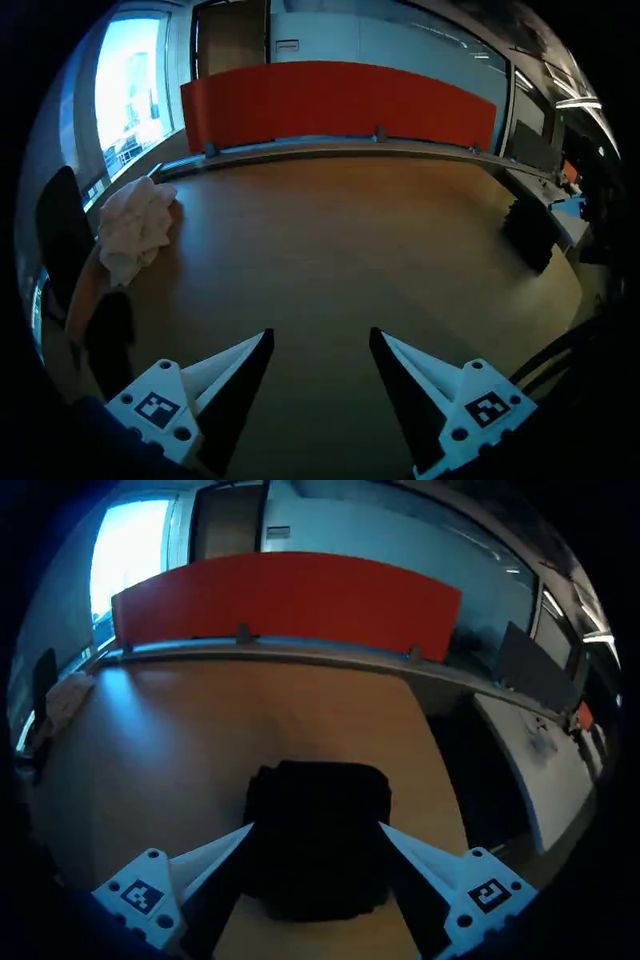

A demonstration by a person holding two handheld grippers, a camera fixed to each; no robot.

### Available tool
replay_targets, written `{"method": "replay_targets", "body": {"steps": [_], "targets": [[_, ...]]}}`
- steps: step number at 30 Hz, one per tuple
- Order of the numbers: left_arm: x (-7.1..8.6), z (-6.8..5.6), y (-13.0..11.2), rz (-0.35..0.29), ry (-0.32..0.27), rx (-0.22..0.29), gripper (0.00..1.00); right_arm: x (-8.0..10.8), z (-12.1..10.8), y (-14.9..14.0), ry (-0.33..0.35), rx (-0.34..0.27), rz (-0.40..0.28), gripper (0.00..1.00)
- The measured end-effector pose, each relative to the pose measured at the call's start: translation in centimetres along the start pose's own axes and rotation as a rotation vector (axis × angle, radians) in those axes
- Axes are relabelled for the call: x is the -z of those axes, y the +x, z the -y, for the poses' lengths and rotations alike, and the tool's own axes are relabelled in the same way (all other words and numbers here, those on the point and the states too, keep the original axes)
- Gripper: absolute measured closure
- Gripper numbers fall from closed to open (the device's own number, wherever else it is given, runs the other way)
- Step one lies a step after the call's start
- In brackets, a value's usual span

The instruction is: Fold towel

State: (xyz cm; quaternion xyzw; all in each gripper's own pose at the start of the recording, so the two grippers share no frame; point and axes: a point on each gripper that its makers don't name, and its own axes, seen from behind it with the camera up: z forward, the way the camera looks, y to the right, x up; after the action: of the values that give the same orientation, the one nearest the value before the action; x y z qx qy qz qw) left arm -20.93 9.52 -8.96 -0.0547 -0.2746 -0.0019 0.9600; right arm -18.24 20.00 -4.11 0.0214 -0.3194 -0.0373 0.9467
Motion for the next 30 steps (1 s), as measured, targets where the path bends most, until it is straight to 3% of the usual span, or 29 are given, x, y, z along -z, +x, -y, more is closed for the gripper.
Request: {"method": "replay_targets", "body": {"steps": [12,30], "targets": [[0.0,0.6,1.0,-0.024,0.011,0.014,0.12,0.8,0.1,4.6,-0.094,-0.060,-0.233,0.01],[0.0,1.1,1.9,-0.064,0.026,0.036,0.12,2.8,0.7,10.1,-0.151,-0.116,-0.476,0.00]]}}
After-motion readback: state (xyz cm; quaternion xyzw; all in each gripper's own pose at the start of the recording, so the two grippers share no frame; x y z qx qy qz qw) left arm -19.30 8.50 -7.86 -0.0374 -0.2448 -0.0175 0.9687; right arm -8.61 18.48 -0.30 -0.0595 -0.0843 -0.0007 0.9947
